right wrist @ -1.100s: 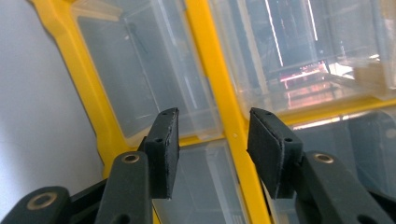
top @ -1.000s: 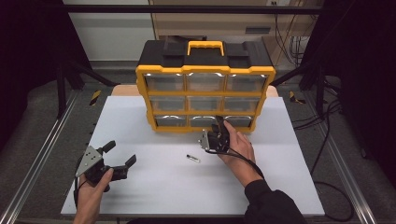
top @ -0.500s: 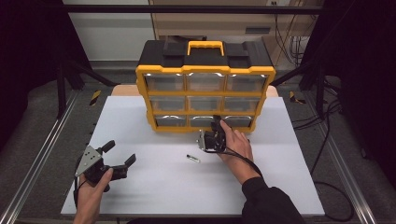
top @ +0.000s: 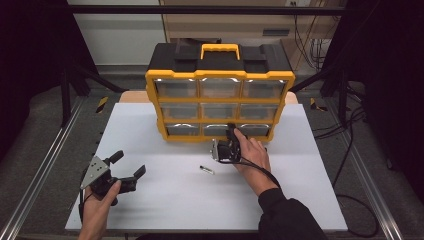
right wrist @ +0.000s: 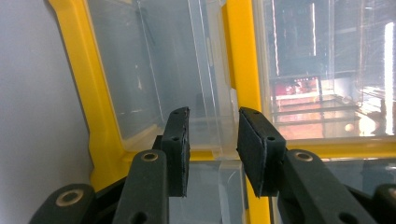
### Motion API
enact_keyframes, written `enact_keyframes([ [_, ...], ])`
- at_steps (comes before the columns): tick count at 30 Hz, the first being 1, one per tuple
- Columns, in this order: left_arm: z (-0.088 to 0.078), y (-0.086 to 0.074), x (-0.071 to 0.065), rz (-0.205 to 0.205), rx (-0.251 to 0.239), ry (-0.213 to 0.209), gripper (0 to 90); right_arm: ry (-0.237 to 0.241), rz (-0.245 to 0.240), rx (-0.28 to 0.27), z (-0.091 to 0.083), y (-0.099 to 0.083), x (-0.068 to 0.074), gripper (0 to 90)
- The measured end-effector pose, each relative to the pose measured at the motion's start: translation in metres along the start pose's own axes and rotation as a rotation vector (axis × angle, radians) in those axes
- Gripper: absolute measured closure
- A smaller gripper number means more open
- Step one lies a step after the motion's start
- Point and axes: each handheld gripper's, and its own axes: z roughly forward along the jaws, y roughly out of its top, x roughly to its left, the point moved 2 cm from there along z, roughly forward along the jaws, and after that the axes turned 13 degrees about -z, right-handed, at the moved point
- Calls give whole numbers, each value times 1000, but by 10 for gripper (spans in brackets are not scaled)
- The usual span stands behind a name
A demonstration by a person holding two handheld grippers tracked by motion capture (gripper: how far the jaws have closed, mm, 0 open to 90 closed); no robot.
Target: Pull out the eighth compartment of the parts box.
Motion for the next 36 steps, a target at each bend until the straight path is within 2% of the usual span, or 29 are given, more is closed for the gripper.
enact_keyframes([
  [2, 0, 0, 0, 0, 0, 0, 16, 2, -7, 1, 1, 0, 0, 653],
  [3, 0, 0, 0, 0, 0, -1, 16, 2, 4, 5, 1, 0, 0, 655],
  [12, 0, 0, -1, -2, 0, -2, 16, -12, -27, 8, 1, 0, -1, 700],
  [25, 0, 0, 0, -2, 1, -3, 16, -38, -35, 18, 2, 1, 2, 738],
  [32, -1, 0, 0, 3, 0, -4, 17, -43, -63, 35, 2, 2, 2, 756],
  [36, -1, 0, 0, 1, 0, -3, 17, -58, -103, 13, 0, 3, 3, 771],
])
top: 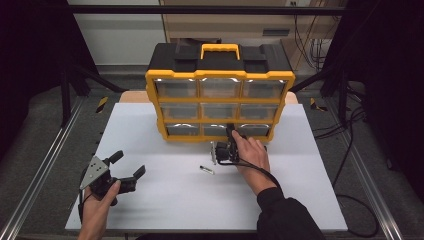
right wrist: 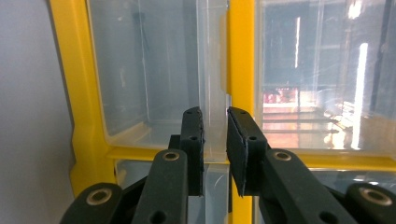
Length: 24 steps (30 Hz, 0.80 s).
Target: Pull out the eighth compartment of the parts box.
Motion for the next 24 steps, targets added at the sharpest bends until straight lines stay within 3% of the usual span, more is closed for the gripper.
enact_keyframes([
  [24, 0, 0, 0, 7, 1, 4, 16, 32, 0, -30, -10, -5, -3, 771],
])
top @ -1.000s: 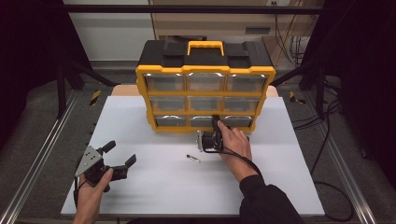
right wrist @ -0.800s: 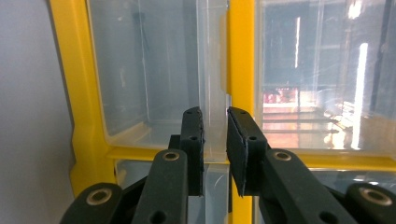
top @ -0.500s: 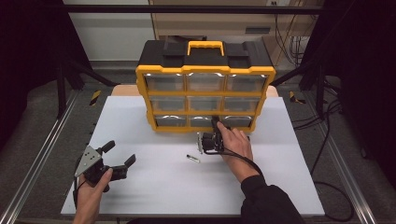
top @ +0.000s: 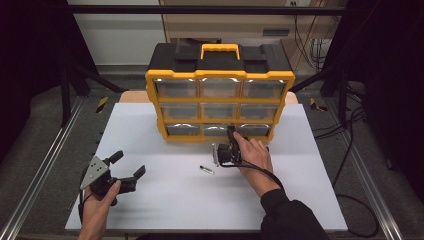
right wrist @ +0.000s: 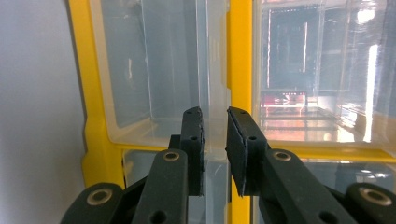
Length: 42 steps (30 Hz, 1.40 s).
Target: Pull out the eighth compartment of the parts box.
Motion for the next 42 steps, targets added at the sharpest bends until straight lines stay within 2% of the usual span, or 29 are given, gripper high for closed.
enact_keyframes([
  [2, 0, 0, 0, -1, 2, 1, 16, -3, -12, -9, -3, -1, 0, 772],
  [9, 0, 0, 0, 1, 2, 1, 16, 1, 7, -12, -11, -1, 3, 771],
  [27, -1, 1, 1, -1, -4, 11, 16, 0, 5, -39, -27, -2, 6, 769],
  [42, -1, 1, 1, 3, -1, 11, 16, 7, 25, -50, -40, -1, 8, 768],
])
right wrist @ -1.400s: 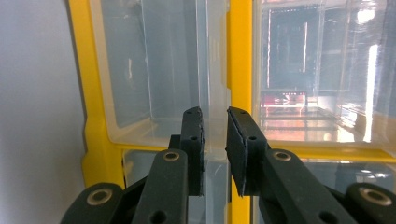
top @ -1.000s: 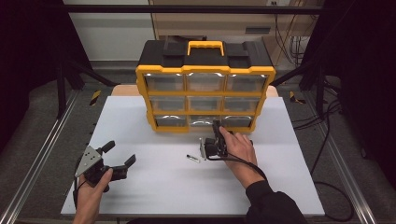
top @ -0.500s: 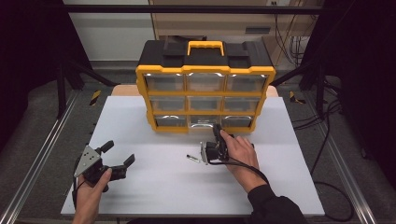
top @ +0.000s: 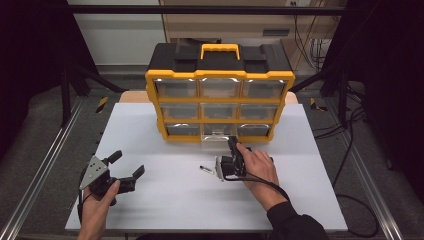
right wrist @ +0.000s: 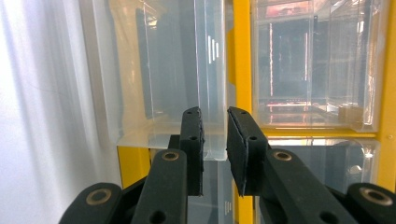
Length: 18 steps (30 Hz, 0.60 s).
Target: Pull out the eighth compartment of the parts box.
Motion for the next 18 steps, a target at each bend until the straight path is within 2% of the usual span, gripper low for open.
enact_keyframes([
  [9, -1, 0, 1, 0, -1, 3, 16, 4, 6, -4, -7, 1, 0, 766],
  [12, -1, 1, 1, 0, -3, 3, 16, 8, -7, -7, -11, 1, -1, 767],
  [18, -2, 1, 1, 1, -4, 3, 16, 19, 7, 4, -13, 6, -2, 764],
])
